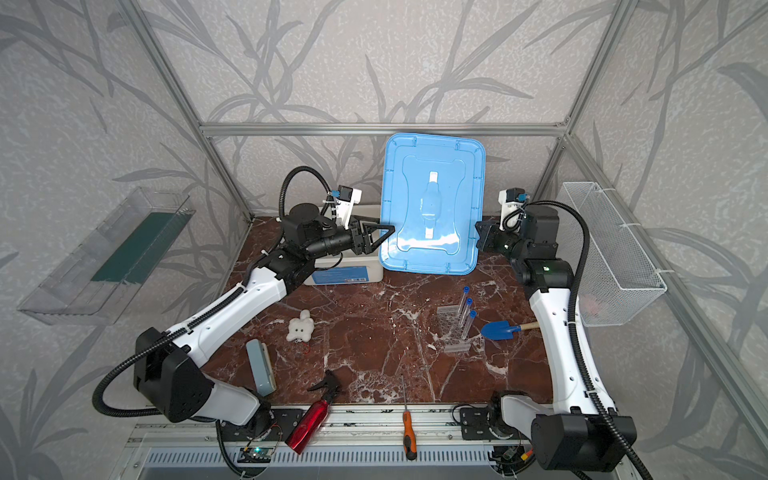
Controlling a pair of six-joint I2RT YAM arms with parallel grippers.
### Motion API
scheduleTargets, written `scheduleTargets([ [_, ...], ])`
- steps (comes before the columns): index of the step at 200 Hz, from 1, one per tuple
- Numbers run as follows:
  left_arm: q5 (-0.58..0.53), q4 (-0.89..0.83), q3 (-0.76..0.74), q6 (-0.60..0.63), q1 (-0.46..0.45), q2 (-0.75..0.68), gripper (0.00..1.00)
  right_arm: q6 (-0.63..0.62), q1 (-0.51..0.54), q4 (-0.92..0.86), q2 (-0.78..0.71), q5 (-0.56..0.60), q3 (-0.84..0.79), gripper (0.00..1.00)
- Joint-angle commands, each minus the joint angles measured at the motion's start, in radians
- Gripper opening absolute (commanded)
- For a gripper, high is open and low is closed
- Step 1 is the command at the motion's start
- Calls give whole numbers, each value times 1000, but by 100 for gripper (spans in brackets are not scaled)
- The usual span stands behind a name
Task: Organize the chemistry lab equipment
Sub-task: 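Lift the blue lid upright with the right gripper while the left gripper grasps its edge, then swing the blue lid over the white bin with both grippers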
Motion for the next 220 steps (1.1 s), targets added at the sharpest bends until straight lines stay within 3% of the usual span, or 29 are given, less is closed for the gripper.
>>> scheduleTargets([
  [1,37,61,26,-36,-4,8,59,31,9,93,-28,-41,-5,0],
  [29,12,10,47,-42,-4,19,42,22,40,101,-11,-18,-16,0],
  [58,7,-46,60,-24,-4,16,32,-2,108,119,7,22,-20,0],
  [83,-77,-167,72,37,-4,-24,19,12,143,127,47,29,-7,0],
  [93,-132,-224,79,65,-4,-44,9,29,150,137,66,13,-3,1],
  [100,-168,-263,83,83,-3,-58,3,47,155,148,81,-6,0,6],
  [109,-211,-312,88,110,-2,-79,2,68,160,156,99,-31,10,14],
  [127,-292,-394,97,176,-2,-119,2,97,173,144,139,-52,40,48],
  [145,-419,-506,119,277,-4,-160,2,131,180,124,155,-35,67,70],
  [149,-451,-530,123,306,-5,-170,2,141,181,122,158,-32,71,86],
  [152,-483,-548,128,326,-6,-176,2,149,181,122,159,-29,76,92],
  [192,-919,-723,248,657,-44,-216,3,207,211,93,212,-50,183,94],
  [202,-1025,-731,268,760,-65,-217,4,230,225,111,236,-70,217,94],
  [206,-1070,-726,269,806,-78,-216,4,234,233,121,246,-78,233,100],
  [220,-1202,-699,259,950,-109,-206,4,236,264,101,284,-66,309,99],
])
